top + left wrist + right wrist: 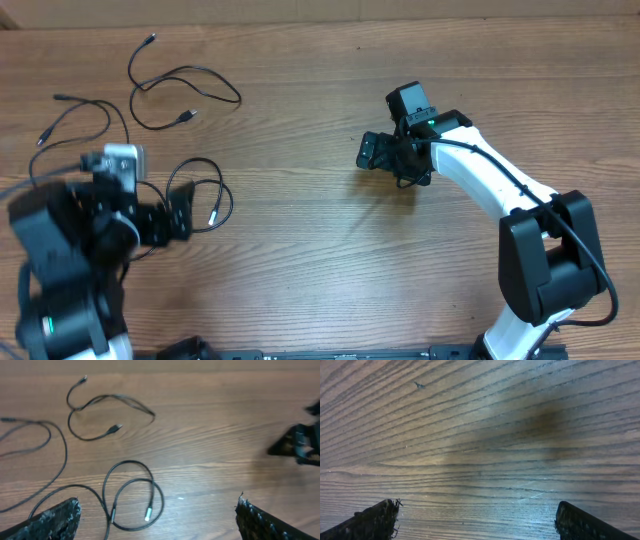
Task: Untangle cables
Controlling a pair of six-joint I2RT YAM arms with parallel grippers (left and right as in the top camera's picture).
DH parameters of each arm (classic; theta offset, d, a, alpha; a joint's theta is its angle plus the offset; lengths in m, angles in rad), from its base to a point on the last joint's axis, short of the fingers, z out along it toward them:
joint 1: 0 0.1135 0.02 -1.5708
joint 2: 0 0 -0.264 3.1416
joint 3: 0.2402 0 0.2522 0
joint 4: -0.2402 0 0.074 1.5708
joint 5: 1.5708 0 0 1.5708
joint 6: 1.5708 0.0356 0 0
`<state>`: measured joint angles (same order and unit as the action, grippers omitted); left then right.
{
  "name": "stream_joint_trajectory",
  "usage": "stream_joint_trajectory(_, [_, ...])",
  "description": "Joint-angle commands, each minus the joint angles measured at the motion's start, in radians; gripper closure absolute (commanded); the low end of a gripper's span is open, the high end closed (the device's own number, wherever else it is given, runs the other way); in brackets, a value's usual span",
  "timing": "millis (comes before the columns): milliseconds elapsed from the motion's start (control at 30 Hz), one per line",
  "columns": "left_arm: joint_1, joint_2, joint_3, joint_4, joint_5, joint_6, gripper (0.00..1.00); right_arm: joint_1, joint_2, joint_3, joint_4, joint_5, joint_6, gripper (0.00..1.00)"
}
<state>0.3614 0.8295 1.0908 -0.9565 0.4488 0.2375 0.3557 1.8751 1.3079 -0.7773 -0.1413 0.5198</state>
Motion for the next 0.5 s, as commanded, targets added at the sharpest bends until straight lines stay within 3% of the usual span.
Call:
stream_joint_trajectory(0, [0.004, -0.096, -0.01, -0.053, 0.058, 0.027, 0.0, 0.0, -0.001, -0.006, 0.007, 0.01, -0.001, 0.0])
stream_joint_trajectory(167, [0.004, -0.116, -0.01, -0.143, 0.058, 0.028, 0.0, 0.0, -0.001, -0.006, 0.007, 0.01, -0.001, 0.0])
stream_joint_trajectory(467, [-0.003, -0.112, -0.01, -0.148, 0.056, 0.028, 0.0, 0.0, -0.001, -0.006, 0.007, 0.01, -0.001, 0.0])
